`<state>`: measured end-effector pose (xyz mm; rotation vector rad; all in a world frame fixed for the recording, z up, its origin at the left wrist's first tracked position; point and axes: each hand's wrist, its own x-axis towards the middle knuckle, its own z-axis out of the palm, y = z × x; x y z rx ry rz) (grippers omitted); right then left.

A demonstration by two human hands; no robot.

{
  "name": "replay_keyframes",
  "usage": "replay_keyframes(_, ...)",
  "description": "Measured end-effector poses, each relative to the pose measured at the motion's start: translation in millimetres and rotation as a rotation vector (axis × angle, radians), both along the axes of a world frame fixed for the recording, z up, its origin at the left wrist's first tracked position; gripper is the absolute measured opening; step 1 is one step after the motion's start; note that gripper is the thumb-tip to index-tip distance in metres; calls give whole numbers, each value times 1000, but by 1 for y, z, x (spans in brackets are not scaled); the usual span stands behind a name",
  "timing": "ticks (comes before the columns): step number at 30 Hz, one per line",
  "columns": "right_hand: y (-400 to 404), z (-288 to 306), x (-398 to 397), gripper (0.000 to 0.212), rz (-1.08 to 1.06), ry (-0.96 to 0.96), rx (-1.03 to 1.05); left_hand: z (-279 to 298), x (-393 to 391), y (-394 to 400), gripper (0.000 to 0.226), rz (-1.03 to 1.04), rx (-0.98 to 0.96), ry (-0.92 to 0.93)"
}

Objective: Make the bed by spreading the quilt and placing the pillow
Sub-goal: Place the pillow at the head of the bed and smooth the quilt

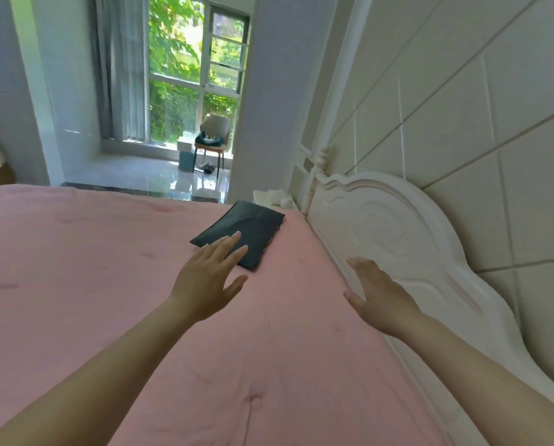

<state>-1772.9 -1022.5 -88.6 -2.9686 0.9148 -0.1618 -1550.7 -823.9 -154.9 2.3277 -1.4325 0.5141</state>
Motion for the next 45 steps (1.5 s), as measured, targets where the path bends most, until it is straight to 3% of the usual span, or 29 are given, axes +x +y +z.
replay_keyframes(9,-57,-21,35,59,-26,46,8,-41,30,-73,56,-8,96,81)
replay_keyframes(14,-115,-64,107,59,9,71,91,-68,93,-108,56,58,156,94)
replay_keyframes(18,-164,-111,188,60,66,82,133,-108,150,-126,69,177,177,146)
replay_keyframes(21,-211,-172,267,59,121,101,168,-166,201,-151,73,275,225,213)
replay_keyframes(26,-299,-333,383,57,154,254,279,-292,284,-216,93,474,352,350)
replay_keyframes(30,-362,-445,457,58,152,316,253,-394,337,-284,99,527,367,385)
replay_keyframes(34,-412,-585,481,71,110,320,177,-509,378,-346,92,599,434,402)
replay_keyframes(36,-422,-643,477,72,156,205,109,-564,387,-363,88,636,436,369)
replay_keyframes(39,-434,-684,496,70,202,0,36,-616,405,-376,81,645,327,236)
replay_keyframes(45,-436,-694,494,72,181,-11,16,-626,412,-378,83,576,340,240)
